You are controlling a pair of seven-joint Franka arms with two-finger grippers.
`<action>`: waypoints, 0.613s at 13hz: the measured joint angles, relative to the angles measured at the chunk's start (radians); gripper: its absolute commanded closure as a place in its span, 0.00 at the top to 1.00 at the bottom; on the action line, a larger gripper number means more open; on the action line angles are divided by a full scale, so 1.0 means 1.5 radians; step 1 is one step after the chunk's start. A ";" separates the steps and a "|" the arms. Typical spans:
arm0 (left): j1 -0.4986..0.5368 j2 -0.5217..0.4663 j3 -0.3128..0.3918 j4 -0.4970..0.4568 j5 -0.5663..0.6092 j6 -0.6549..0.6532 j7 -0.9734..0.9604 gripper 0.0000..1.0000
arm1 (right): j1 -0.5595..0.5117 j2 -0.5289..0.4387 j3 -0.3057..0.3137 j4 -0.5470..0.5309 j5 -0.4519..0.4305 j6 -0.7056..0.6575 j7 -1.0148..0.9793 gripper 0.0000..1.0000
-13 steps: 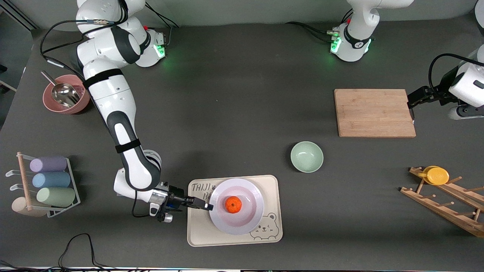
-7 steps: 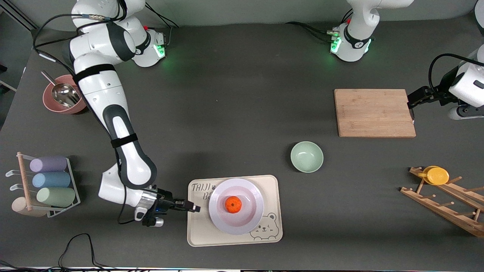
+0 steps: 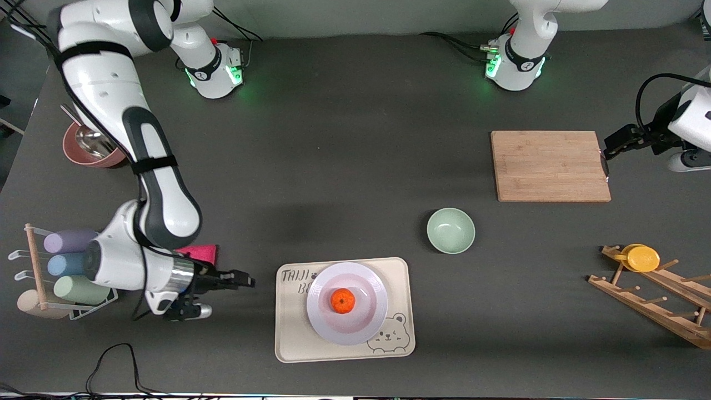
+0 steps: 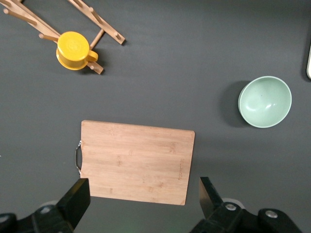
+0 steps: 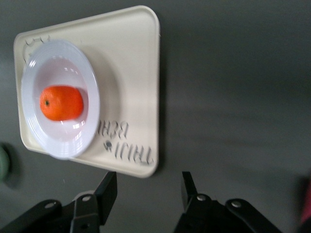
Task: Place orange and plate with both arms
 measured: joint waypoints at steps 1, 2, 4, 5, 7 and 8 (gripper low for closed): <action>0.000 0.000 0.000 0.000 0.000 0.002 0.000 1.00 | -0.007 -0.037 -0.001 -0.009 -0.050 -0.047 0.016 0.96; 0.000 0.000 0.000 0.000 0.000 0.004 0.000 1.00 | -0.014 -0.080 -0.001 -0.025 -0.097 -0.092 0.027 1.00; 0.000 -0.001 -0.001 0.000 -0.001 0.004 0.000 1.00 | -0.026 -0.179 -0.003 -0.075 -0.183 -0.155 0.044 1.00; 0.000 -0.001 -0.002 0.000 -0.002 0.004 0.000 1.00 | -0.031 -0.226 -0.003 -0.100 -0.222 -0.181 0.047 1.00; 0.000 -0.002 -0.001 0.000 -0.002 0.004 0.001 1.00 | -0.043 -0.303 -0.005 -0.130 -0.280 -0.239 0.059 1.00; 0.000 -0.003 0.000 0.000 -0.002 0.004 0.002 1.00 | -0.048 -0.330 -0.006 -0.137 -0.297 -0.255 0.066 1.00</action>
